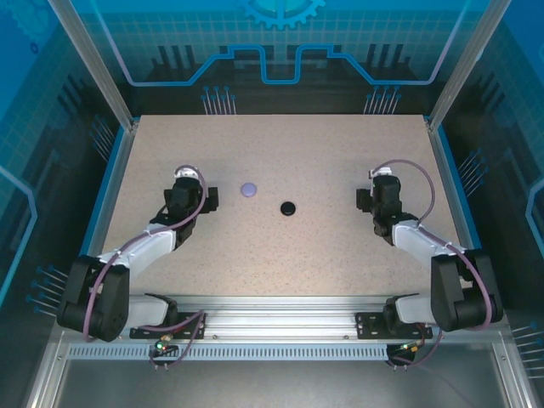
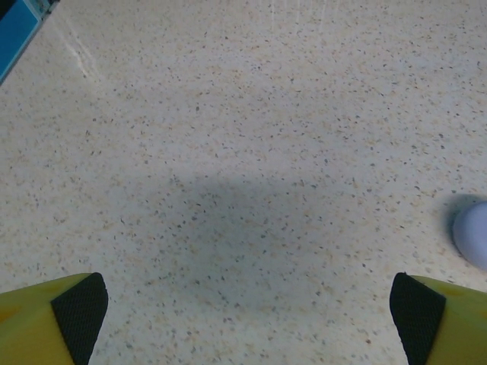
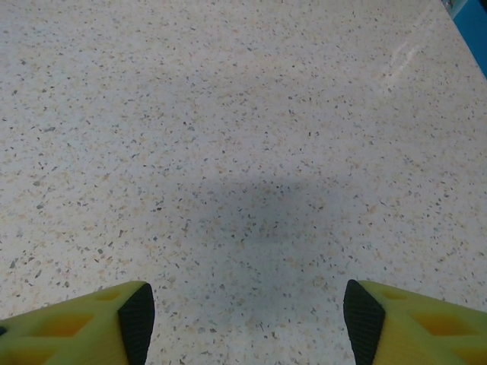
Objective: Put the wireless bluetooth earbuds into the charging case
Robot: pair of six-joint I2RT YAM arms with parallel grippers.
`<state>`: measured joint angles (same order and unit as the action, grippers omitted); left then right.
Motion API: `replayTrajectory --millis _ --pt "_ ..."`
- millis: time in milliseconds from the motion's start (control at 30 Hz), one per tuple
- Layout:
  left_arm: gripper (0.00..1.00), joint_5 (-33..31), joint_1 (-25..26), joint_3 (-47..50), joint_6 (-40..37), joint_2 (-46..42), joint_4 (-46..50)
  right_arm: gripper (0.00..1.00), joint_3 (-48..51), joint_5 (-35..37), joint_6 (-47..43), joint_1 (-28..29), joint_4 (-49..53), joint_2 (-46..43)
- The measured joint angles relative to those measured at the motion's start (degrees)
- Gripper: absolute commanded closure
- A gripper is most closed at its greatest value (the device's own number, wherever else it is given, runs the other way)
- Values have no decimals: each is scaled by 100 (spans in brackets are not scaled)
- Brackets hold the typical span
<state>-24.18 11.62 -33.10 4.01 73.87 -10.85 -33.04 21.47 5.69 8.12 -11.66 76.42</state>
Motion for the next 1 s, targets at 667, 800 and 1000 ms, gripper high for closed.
replayTrajectory --millis 667,800,1000 --pt "1 1661 -857 1235 -422 531 -2935 28 1172 -894 -385 -273 -2671 103" --pt "1 1768 -909 1239 -417 667 -3202 27 1172 -1021 -411 -293 -2959 289" --pt "1 1851 -988 1237 -415 1014 -3580 23 1165 -1108 -424 -293 -3268 688"
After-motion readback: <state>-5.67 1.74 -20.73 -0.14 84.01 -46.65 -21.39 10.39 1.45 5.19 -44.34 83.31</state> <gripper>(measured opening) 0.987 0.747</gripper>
